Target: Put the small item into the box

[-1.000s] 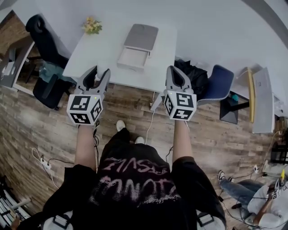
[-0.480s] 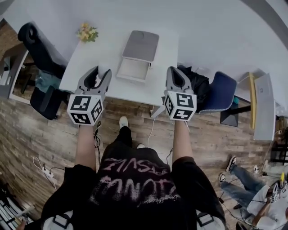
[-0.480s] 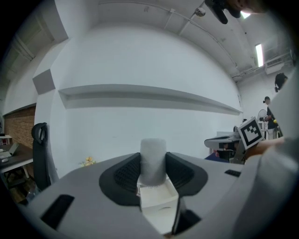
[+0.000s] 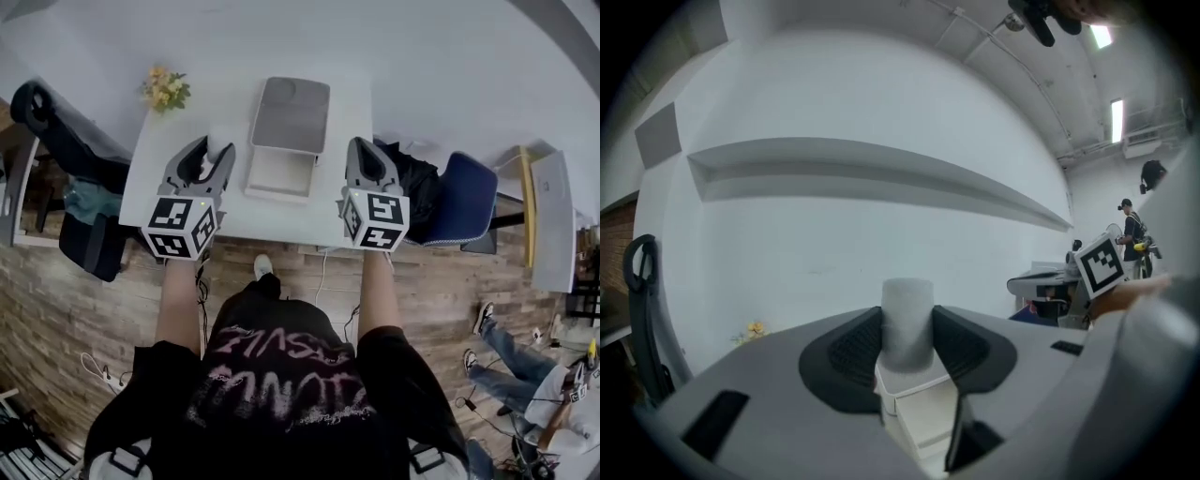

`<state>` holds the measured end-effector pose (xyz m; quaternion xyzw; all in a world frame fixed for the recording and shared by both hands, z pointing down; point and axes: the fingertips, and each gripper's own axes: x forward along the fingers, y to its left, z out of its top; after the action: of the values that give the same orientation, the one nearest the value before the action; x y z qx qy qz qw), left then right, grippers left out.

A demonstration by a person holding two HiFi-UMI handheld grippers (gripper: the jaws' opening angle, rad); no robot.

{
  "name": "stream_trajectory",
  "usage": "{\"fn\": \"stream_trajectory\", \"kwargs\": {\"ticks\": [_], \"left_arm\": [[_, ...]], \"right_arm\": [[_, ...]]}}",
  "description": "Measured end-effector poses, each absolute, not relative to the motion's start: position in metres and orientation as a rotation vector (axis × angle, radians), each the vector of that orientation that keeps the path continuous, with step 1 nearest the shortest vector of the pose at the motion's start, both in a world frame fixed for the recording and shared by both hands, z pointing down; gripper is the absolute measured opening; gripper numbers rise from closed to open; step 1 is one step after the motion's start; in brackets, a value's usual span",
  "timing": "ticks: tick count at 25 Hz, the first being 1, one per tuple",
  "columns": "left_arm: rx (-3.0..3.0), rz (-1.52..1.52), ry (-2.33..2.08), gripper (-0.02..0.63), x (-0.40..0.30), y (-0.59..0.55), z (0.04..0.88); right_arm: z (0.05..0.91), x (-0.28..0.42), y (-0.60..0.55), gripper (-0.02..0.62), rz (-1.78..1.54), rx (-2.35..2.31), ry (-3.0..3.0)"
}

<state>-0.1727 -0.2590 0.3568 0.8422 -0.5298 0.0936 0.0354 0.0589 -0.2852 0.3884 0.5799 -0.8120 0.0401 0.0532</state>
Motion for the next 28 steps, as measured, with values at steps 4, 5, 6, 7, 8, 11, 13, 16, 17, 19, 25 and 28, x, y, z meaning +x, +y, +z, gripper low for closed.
{"fn": "stream_trajectory", "kwargs": {"ticks": [4, 5, 6, 7, 8, 11, 13, 16, 17, 19, 25, 28], "left_arm": [[2.611, 0.287, -1.583, 0.170, -0.184, -0.292, 0.358], [2.619, 0.285, -1.572, 0.170, -0.186, -0.299, 0.358], [2.626, 0.283, -1.562, 0.170, -0.189, -0.306, 0.357], [2.632, 0.278, -1.553, 0.170, -0.191, -0.313, 0.357], [2.636, 0.273, -1.545, 0.170, -0.193, -0.319, 0.356], [2.652, 0.263, -1.522, 0.170, -0.199, -0.336, 0.355], [2.659, 0.261, -1.504, 0.170, -0.200, -0.342, 0.356], [2.674, 0.259, -1.476, 0.170, -0.198, -0.350, 0.357], [2.679, 0.257, -1.468, 0.170, -0.197, -0.353, 0.357], [2.684, 0.254, -1.457, 0.170, -0.196, -0.356, 0.358], [2.695, 0.250, -1.428, 0.170, -0.189, -0.362, 0.359], [2.698, 0.259, -1.417, 0.170, -0.186, -0.361, 0.362]], "right_arm": [[0.388, 0.045, -0.313, 0.011, 0.122, 1.788, -2.443], [0.387, 0.042, -0.319, 0.012, 0.119, 1.794, -2.437], [0.387, 0.039, -0.324, 0.011, 0.116, 1.799, -2.432], [0.386, 0.036, -0.330, 0.012, 0.114, 1.804, -2.426], [0.386, 0.033, -0.335, 0.011, 0.112, 1.809, -2.420], [0.386, 0.026, -0.347, 0.012, 0.110, 1.823, -2.405], [0.387, 0.024, -0.352, 0.011, 0.112, 1.829, -2.395], [0.387, 0.023, -0.359, 0.012, 0.112, 1.844, -2.384], [0.386, 0.022, -0.361, 0.011, 0.109, 1.847, -2.384], [0.385, 0.021, -0.364, 0.011, 0.108, 1.850, -2.382], [0.385, 0.025, -0.368, 0.011, 0.112, 1.860, -2.371], [0.387, 0.025, -0.369, 0.012, 0.117, 1.854, -2.374]]}}
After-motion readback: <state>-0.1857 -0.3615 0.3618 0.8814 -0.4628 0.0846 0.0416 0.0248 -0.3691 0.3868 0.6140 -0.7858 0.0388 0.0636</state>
